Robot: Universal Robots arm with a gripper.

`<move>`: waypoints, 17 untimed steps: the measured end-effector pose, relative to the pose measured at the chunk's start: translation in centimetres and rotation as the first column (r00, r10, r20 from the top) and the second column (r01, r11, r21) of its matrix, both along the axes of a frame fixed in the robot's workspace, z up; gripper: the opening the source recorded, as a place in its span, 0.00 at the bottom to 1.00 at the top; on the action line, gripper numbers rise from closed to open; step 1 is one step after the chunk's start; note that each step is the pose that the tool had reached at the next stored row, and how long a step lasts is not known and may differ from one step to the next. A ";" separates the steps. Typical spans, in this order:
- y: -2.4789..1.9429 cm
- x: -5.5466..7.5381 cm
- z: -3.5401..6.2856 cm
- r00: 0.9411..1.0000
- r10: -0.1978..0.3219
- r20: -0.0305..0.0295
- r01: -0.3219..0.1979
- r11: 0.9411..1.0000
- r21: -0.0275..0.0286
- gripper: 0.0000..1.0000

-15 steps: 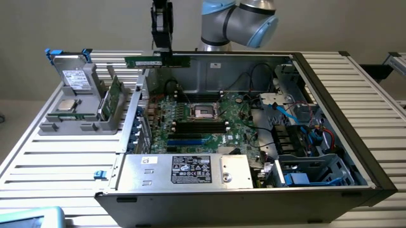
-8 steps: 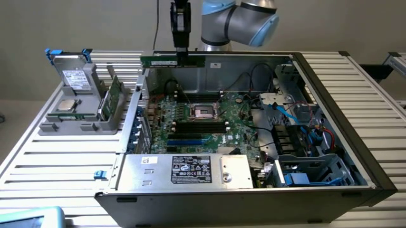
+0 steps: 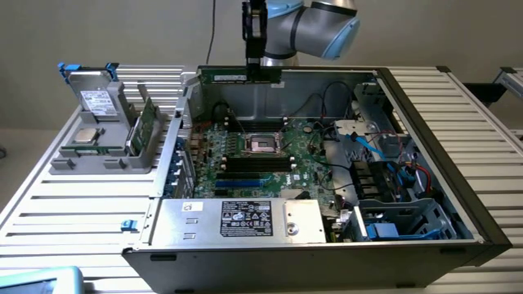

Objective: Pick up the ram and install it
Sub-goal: 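Pick up the ram and move it above insertion slot, then insert the ram into the slot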

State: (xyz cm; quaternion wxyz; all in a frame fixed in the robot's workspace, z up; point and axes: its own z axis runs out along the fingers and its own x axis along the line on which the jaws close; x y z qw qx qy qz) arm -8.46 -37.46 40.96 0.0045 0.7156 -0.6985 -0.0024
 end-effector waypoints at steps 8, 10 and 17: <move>0.52 2.1 -0.17 1.000 0.000 0.000 0.000 1.000 -0.024 0.13; 0.51 2.1 -0.22 1.000 0.000 0.000 0.000 1.000 -0.028 0.13; 0.52 2.1 -0.22 1.000 0.000 0.000 0.000 1.000 -0.028 0.13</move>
